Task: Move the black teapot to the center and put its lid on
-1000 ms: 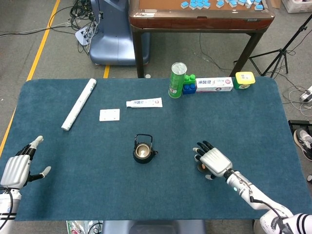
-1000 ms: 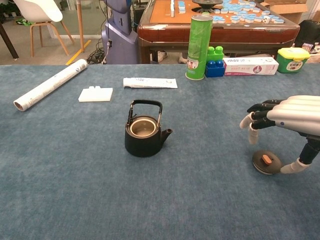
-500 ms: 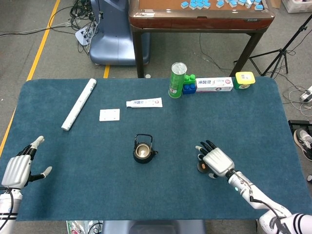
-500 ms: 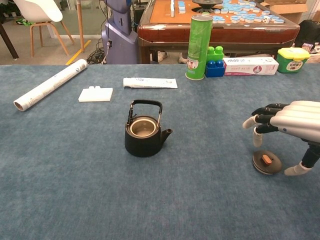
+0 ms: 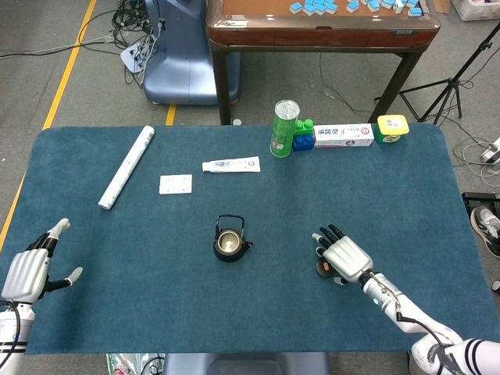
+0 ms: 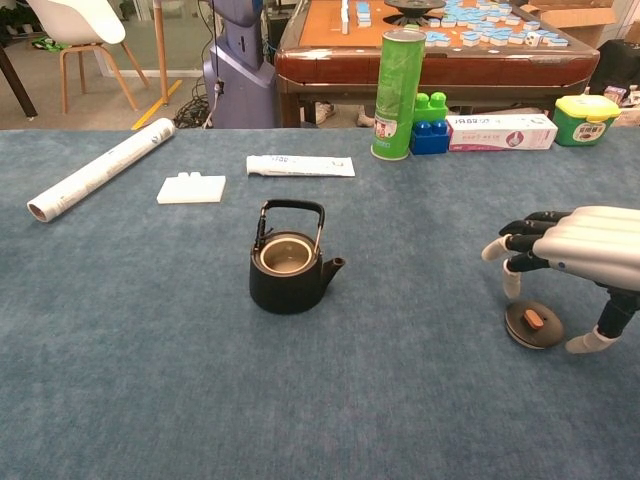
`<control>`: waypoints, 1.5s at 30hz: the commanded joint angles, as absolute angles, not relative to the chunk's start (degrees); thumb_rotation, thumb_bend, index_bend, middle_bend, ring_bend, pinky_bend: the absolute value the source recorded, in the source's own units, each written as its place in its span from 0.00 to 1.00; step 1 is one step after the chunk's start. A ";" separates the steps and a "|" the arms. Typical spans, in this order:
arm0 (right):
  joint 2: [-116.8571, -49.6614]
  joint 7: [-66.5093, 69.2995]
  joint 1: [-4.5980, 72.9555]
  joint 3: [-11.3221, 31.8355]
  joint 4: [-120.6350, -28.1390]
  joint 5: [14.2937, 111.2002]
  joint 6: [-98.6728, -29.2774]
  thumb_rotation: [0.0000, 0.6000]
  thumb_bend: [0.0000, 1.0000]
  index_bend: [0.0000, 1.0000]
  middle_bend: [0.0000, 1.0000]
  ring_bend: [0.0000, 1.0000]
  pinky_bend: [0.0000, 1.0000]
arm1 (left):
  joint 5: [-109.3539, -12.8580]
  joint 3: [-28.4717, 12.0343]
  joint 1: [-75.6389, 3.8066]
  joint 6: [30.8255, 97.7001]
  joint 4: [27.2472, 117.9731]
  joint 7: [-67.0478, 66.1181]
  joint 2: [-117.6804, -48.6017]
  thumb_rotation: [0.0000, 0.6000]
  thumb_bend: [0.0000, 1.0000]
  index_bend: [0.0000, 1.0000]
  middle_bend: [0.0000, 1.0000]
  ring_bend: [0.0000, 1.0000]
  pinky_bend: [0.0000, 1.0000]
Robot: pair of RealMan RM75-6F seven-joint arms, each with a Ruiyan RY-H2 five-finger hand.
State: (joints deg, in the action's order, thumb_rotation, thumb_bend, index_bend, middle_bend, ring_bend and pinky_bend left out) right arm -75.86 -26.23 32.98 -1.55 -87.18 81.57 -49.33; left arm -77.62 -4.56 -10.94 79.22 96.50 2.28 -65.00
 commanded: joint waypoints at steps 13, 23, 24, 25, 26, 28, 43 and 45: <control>-77.61 -28.67 33.93 -1.38 -85.75 79.38 -48.65 1.00 0.07 0.35 0.13 0.00 0.00 | -77.85 -4.99 -10.76 78.97 96.54 2.55 -64.90 1.00 0.22 0.07 0.15 0.17 0.26; -78.33 -29.82 34.49 -1.41 -85.63 78.46 -48.58 1.00 0.07 0.35 0.13 0.00 0.00 | -77.92 -5.15 -10.41 79.15 96.28 2.90 -64.93 1.00 0.22 0.07 0.15 0.17 0.26; -78.38 -29.97 34.50 -1.47 -85.63 78.39 -48.61 1.00 0.07 0.35 0.13 0.00 0.00 | -77.93 -5.15 -10.36 79.14 96.23 2.98 -64.94 1.00 0.22 0.07 0.15 0.17 0.26; -78.39 -30.07 34.50 -1.54 -85.66 78.34 -48.64 1.00 0.07 0.35 0.13 0.00 0.00 | -77.95 -5.14 -10.33 79.14 96.20 3.04 -64.94 1.00 0.22 0.07 0.15 0.17 0.26; -78.41 -30.19 34.50 -1.61 -85.69 78.28 -48.65 1.00 0.07 0.35 0.13 0.00 0.00 | -77.96 -5.13 -10.30 79.13 96.17 3.07 -64.95 1.00 0.22 0.07 0.15 0.17 0.26; -78.49 -30.37 34.53 -1.72 -85.73 78.16 -48.68 1.00 0.08 0.35 0.13 0.00 0.00 | -77.98 -5.13 -10.24 79.12 96.08 3.14 -64.97 1.00 0.22 0.07 0.15 0.17 0.26; -78.96 -30.86 34.88 -2.24 -85.76 77.68 -48.62 1.00 0.17 0.40 0.14 0.00 0.00 | -78.12 -5.26 -9.96 79.09 95.69 3.62 -65.17 1.00 0.22 0.07 0.15 0.17 0.26; -79.05 -30.66 34.91 -2.23 -85.75 77.87 -48.84 1.00 0.21 0.42 0.14 0.00 0.00 | -78.13 -5.27 -9.89 79.15 95.63 3.64 -65.16 1.00 0.22 0.07 0.15 0.17 0.26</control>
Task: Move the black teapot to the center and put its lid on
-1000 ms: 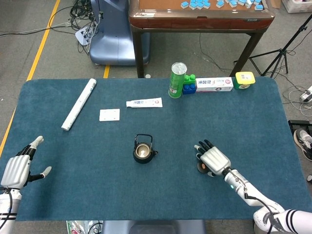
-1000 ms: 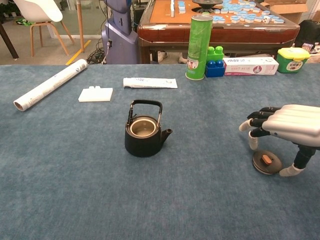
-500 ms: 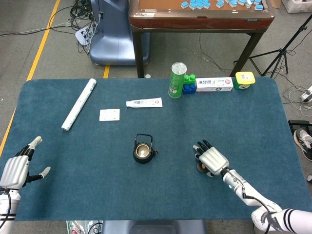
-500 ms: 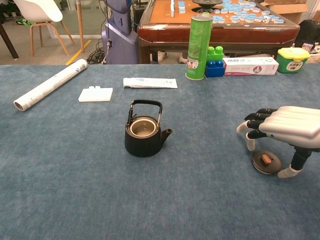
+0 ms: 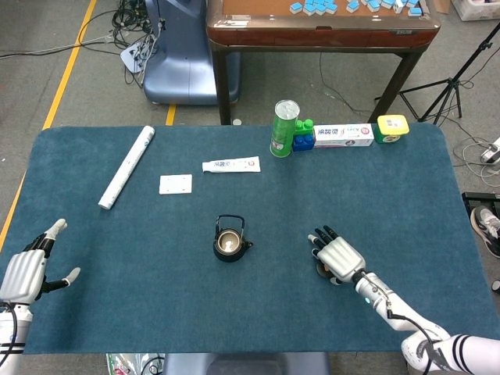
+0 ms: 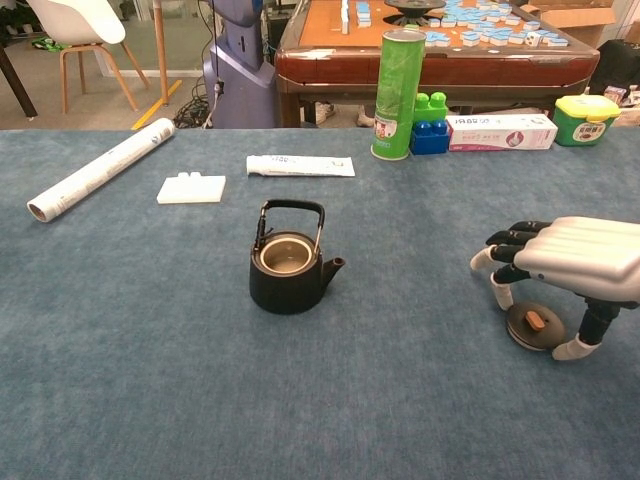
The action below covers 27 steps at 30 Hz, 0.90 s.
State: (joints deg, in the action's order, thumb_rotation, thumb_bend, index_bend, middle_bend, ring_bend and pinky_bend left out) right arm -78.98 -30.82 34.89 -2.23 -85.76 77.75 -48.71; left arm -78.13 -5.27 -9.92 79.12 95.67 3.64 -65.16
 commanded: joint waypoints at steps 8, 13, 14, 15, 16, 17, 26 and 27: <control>-78.76 -30.39 34.92 -2.29 -86.21 78.02 -49.40 1.00 0.23 0.44 0.16 0.00 0.00 | -78.20 -5.38 -9.80 79.19 95.59 3.68 -65.19 1.00 0.22 0.07 0.15 0.17 0.26; -76.99 -28.98 35.38 -1.34 -89.08 78.19 -49.89 1.00 0.23 0.45 0.16 0.00 0.00 | -78.31 -5.45 -9.90 79.04 95.79 3.48 -64.97 1.00 0.22 0.07 0.15 0.17 0.26; -76.32 -28.61 35.66 -0.91 -90.11 78.17 -49.92 1.00 0.23 0.45 0.16 0.00 0.00 | -78.35 -5.48 -9.94 79.00 95.90 3.44 -64.90 1.00 0.22 0.07 0.15 0.17 0.26; -75.78 -28.29 35.93 -0.51 -90.94 78.03 -49.86 1.00 0.23 0.45 0.16 0.00 0.00 | -78.39 -5.49 -9.97 78.96 95.97 3.41 -64.84 1.00 0.22 0.07 0.15 0.17 0.26; -75.23 -28.08 36.25 -0.07 -91.72 77.89 -49.77 1.00 0.23 0.45 0.16 0.00 0.00 | -78.44 -5.48 -10.02 78.88 96.06 3.35 -64.77 1.00 0.22 0.07 0.15 0.17 0.26; -74.57 -27.97 36.73 0.62 -92.64 77.71 -49.73 1.00 0.23 0.45 0.16 0.00 0.00 | -78.53 -5.47 -10.08 78.79 96.19 3.26 -64.68 1.00 0.22 0.07 0.15 0.17 0.26; -71.84 -28.37 41.92 5.76 -98.39 73.72 -46.44 1.00 0.23 0.45 0.17 0.00 0.00 | -79.02 -5.43 -10.17 78.90 97.15 2.68 -64.34 1.00 0.22 0.07 0.15 0.17 0.26; -71.85 -28.83 42.80 6.33 -98.81 72.92 -45.79 1.00 0.23 0.45 0.17 0.00 0.00 | -79.04 -5.44 -10.16 78.94 97.22 2.64 -64.29 1.00 0.22 0.07 0.15 0.17 0.26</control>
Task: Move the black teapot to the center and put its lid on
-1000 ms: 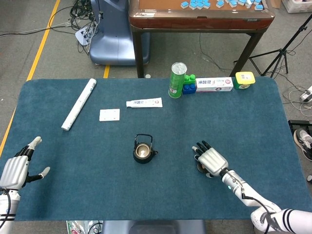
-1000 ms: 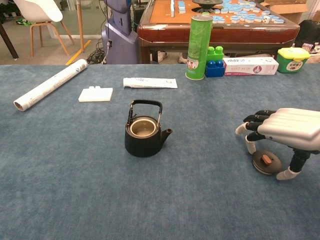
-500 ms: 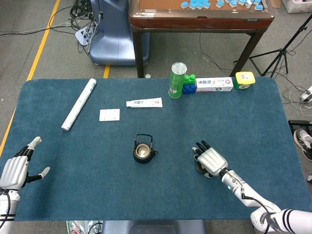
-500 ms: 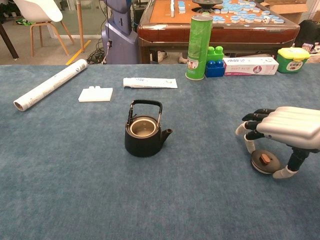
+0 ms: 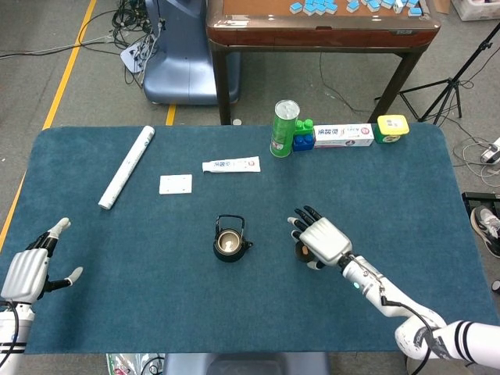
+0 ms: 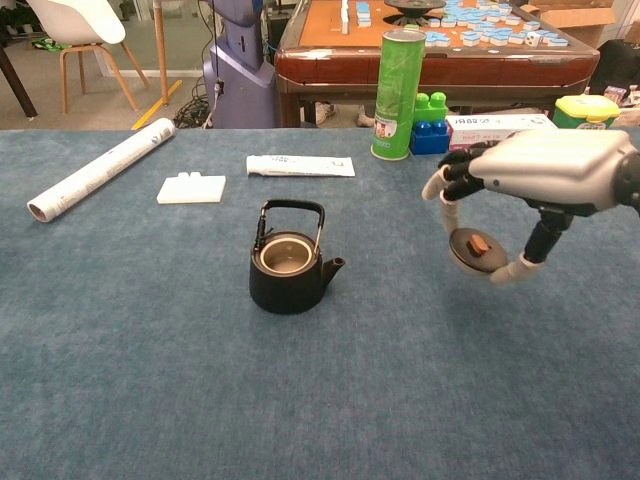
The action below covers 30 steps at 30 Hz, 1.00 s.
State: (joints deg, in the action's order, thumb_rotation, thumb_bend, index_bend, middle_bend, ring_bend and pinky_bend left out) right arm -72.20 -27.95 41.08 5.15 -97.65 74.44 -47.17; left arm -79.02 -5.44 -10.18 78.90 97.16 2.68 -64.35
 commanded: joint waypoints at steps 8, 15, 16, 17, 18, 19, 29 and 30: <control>-74.00 -32.35 48.34 9.11 -99.09 66.55 -43.17 1.00 0.23 0.45 0.17 0.00 0.00 | -79.17 -5.37 -10.06 78.99 97.34 2.80 -64.08 1.00 0.22 0.07 0.15 0.17 0.26; -77.39 -34.93 52.51 10.31 -97.03 62.16 -42.95 1.00 0.23 0.45 0.17 0.00 0.00 | -79.29 -5.27 -9.83 79.21 97.22 3.35 -63.97 1.00 0.22 0.07 0.15 0.17 0.26; -77.82 -35.30 53.04 10.42 -96.76 61.60 -42.99 1.00 0.23 0.45 0.17 0.00 0.00 | -79.27 -5.24 -9.80 79.18 97.18 3.44 -63.96 1.00 0.22 0.07 0.15 0.17 0.26; -78.40 -35.62 53.73 10.58 -96.41 60.76 -42.98 1.00 0.23 0.46 0.17 0.00 0.00 | -79.25 -5.21 -9.76 79.16 97.09 3.50 -63.98 1.00 0.22 0.07 0.15 0.17 0.26; -78.82 -35.89 54.26 10.67 -96.12 60.15 -42.96 1.00 0.23 0.46 0.17 0.00 0.00 | -79.23 -5.18 -9.74 79.15 97.02 3.51 -64.00 1.00 0.22 0.07 0.15 0.17 0.26; -79.21 -36.23 54.79 10.73 -95.81 59.54 -42.95 1.00 0.23 0.46 0.17 0.00 0.00 | -79.25 -5.16 -9.72 79.14 96.99 3.55 -64.01 1.00 0.22 0.07 0.15 0.17 0.26; -83.02 -39.51 60.34 10.69 -92.97 54.17 -43.05 1.00 0.23 0.47 0.17 0.00 0.00 | -79.50 -5.00 -9.45 79.40 96.83 3.87 -64.00 1.00 0.22 0.07 0.15 0.17 0.26; -83.44 -39.89 60.93 10.56 -92.59 53.74 -43.06 1.00 0.23 0.47 0.17 0.00 0.00 | -79.49 -4.99 -9.42 79.42 96.77 3.94 -64.01 1.00 0.22 0.07 0.15 0.17 0.26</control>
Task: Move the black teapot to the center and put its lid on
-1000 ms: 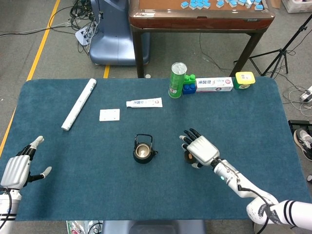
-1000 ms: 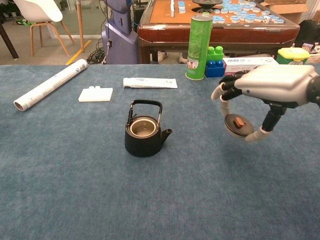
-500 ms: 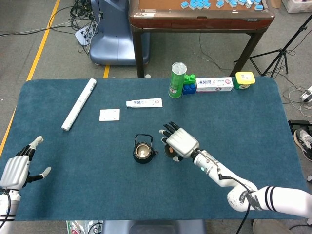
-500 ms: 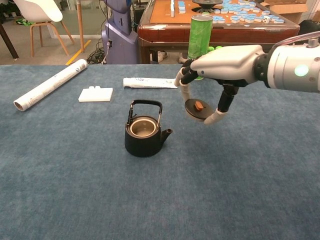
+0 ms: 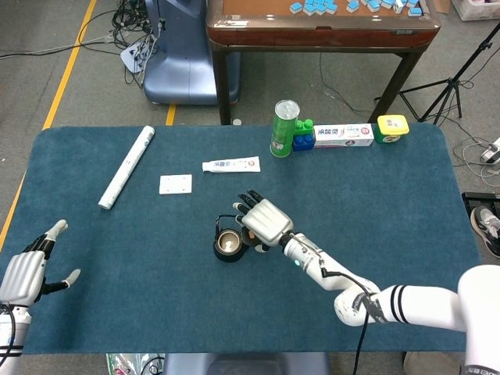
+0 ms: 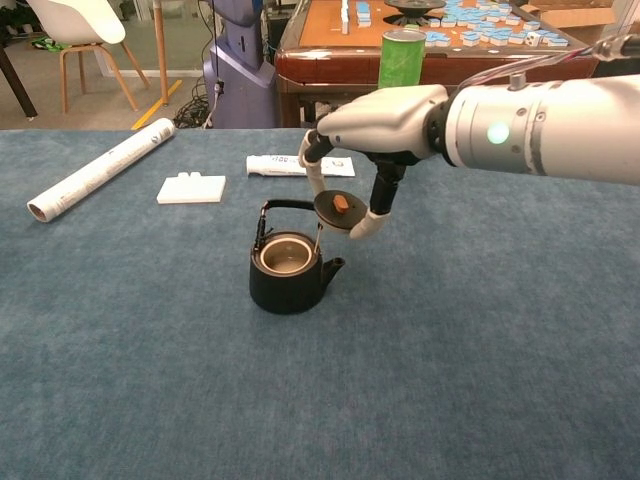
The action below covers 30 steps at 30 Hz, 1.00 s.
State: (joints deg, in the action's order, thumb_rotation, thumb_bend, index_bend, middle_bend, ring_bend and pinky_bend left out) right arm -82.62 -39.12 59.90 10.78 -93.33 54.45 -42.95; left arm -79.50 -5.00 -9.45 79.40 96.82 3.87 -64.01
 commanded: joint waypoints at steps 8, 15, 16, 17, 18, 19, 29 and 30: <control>-86.27 -42.02 64.69 9.16 -90.43 51.31 -42.55 1.00 0.23 0.47 0.17 0.00 0.00 | -79.49 -4.89 -9.20 79.47 96.40 4.44 -64.10 1.00 0.22 0.07 0.15 0.17 0.26; -88.22 -43.40 67.18 8.48 -88.59 49.88 -43.12 1.00 0.23 0.47 0.16 0.00 0.00 | -79.32 -4.73 -8.87 79.47 95.78 5.11 -64.22 1.00 0.22 0.07 0.15 0.17 0.26; -88.37 -43.51 67.41 8.39 -88.42 49.78 -43.24 1.00 0.23 0.47 0.16 0.00 0.00 | -79.30 -4.71 -8.82 79.49 95.68 5.22 -64.24 1.00 0.22 0.07 0.15 0.17 0.26; -88.53 -43.71 67.72 8.24 -88.22 49.61 -43.37 1.00 0.23 0.47 0.16 0.00 0.00 | -79.24 -4.72 -8.76 79.50 95.54 5.34 -64.24 1.00 0.22 0.07 0.15 0.17 0.26; -88.67 -43.84 67.93 8.15 -88.10 49.52 -43.51 1.00 0.23 0.47 0.16 0.00 0.00 | -79.22 -4.70 -8.74 79.46 95.44 5.47 -64.25 1.00 0.22 0.07 0.15 0.17 0.26; -88.82 -43.94 68.14 8.07 -88.00 49.41 -43.63 1.00 0.23 0.47 0.16 0.00 0.00 | -79.22 -4.69 -8.72 79.43 95.36 5.59 -64.26 1.00 0.22 0.07 0.15 0.17 0.26; -90.40 -45.27 69.89 6.88 -86.91 48.31 -45.04 1.00 0.23 0.47 0.15 0.00 0.00 | -79.44 -4.55 -8.51 79.34 94.37 6.65 -64.51 1.00 0.22 0.07 0.15 0.17 0.26; -90.48 -45.34 69.99 6.76 -86.88 48.21 -45.08 1.00 0.23 0.47 0.15 0.00 0.00 | -79.45 -4.53 -8.50 79.30 94.29 6.70 -64.51 1.00 0.22 0.07 0.15 0.17 0.26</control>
State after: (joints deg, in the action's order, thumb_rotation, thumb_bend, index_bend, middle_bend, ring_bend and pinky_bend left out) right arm -90.45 -45.30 69.96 6.79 -86.91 48.25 -45.05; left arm -79.44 -4.54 -8.51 79.31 94.31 6.68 -64.51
